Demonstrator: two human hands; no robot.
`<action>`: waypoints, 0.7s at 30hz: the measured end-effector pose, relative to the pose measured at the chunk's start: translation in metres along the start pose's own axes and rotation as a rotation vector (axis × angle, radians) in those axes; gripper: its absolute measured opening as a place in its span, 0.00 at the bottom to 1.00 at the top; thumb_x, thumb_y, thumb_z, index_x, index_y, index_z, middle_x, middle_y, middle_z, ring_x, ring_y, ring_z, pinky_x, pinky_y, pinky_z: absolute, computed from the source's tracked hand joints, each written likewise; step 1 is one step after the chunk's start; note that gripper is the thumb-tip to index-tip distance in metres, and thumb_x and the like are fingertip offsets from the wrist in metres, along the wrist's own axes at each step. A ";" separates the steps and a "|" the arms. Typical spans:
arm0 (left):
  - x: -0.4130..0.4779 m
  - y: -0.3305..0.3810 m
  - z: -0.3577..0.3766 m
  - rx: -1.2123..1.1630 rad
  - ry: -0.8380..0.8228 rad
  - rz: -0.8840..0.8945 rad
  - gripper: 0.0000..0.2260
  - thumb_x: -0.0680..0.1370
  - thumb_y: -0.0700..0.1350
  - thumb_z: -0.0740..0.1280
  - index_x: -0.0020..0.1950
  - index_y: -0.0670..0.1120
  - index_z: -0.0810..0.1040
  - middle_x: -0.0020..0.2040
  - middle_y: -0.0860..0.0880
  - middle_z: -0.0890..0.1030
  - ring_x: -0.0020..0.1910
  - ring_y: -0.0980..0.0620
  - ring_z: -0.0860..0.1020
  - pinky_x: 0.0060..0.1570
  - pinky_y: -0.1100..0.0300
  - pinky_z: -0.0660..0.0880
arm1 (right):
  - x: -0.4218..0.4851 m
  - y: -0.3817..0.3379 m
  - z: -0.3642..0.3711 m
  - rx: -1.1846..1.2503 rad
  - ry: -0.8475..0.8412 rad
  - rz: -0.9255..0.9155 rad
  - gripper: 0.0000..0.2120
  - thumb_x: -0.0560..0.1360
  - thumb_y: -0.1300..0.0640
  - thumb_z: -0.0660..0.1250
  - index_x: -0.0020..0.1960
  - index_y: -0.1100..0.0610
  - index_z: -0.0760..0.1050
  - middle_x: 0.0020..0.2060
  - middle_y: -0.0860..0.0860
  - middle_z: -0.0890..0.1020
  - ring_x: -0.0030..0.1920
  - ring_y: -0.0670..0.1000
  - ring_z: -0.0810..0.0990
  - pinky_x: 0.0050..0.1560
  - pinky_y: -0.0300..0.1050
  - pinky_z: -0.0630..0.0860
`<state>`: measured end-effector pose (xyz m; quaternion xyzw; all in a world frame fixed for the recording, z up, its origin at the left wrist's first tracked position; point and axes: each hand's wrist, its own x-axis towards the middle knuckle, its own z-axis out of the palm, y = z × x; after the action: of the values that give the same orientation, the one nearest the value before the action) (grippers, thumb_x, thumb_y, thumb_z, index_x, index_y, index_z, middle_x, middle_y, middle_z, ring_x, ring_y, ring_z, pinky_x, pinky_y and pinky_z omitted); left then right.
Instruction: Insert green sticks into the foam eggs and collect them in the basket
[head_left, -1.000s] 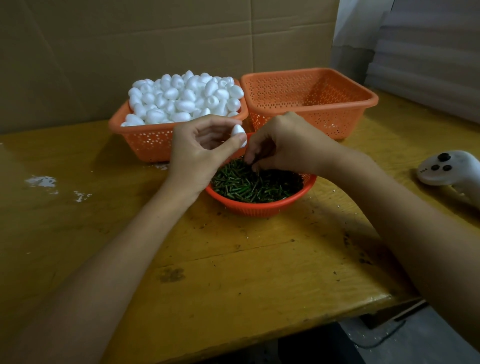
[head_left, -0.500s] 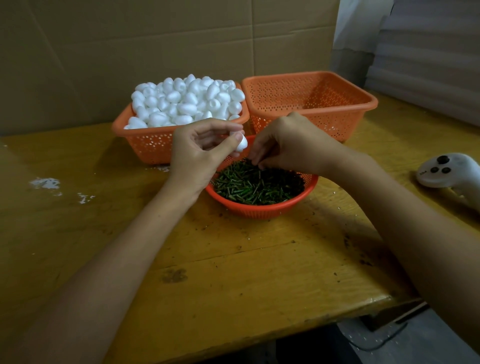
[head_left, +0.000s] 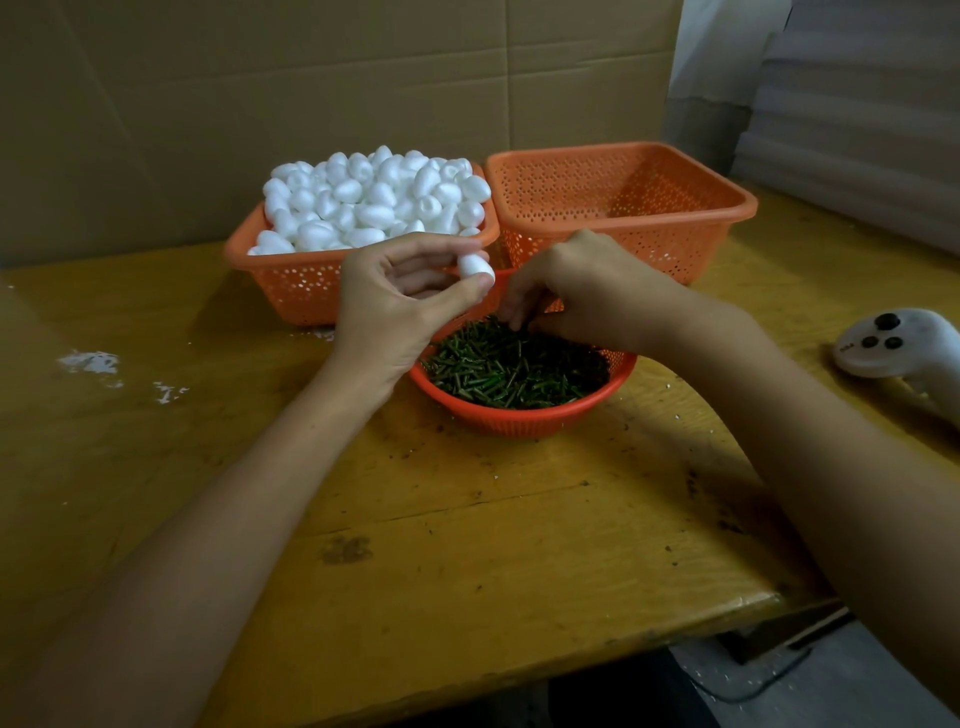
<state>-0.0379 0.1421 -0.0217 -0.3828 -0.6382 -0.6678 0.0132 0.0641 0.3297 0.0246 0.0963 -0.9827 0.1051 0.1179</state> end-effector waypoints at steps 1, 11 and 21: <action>0.000 0.000 0.000 0.003 -0.002 -0.003 0.13 0.74 0.36 0.80 0.57 0.42 0.86 0.53 0.44 0.88 0.52 0.42 0.88 0.58 0.38 0.83 | 0.000 0.000 0.000 -0.006 -0.004 -0.005 0.18 0.70 0.70 0.75 0.55 0.54 0.86 0.46 0.45 0.88 0.51 0.42 0.85 0.60 0.45 0.78; 0.000 0.000 0.002 -0.003 -0.003 0.008 0.14 0.73 0.35 0.80 0.58 0.42 0.85 0.53 0.44 0.88 0.53 0.45 0.88 0.58 0.47 0.84 | 0.000 0.001 -0.001 -0.036 0.002 0.032 0.16 0.71 0.67 0.77 0.56 0.52 0.86 0.47 0.45 0.88 0.52 0.43 0.85 0.60 0.45 0.79; 0.000 0.001 0.002 -0.004 -0.040 0.029 0.15 0.72 0.33 0.80 0.57 0.41 0.84 0.54 0.44 0.88 0.54 0.46 0.87 0.58 0.53 0.83 | 0.002 0.008 0.006 -0.134 0.010 0.018 0.15 0.72 0.62 0.76 0.55 0.48 0.85 0.49 0.45 0.86 0.52 0.49 0.84 0.55 0.45 0.77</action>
<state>-0.0364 0.1431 -0.0209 -0.4052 -0.6314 -0.6611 0.0095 0.0588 0.3356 0.0179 0.0788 -0.9878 0.0408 0.1281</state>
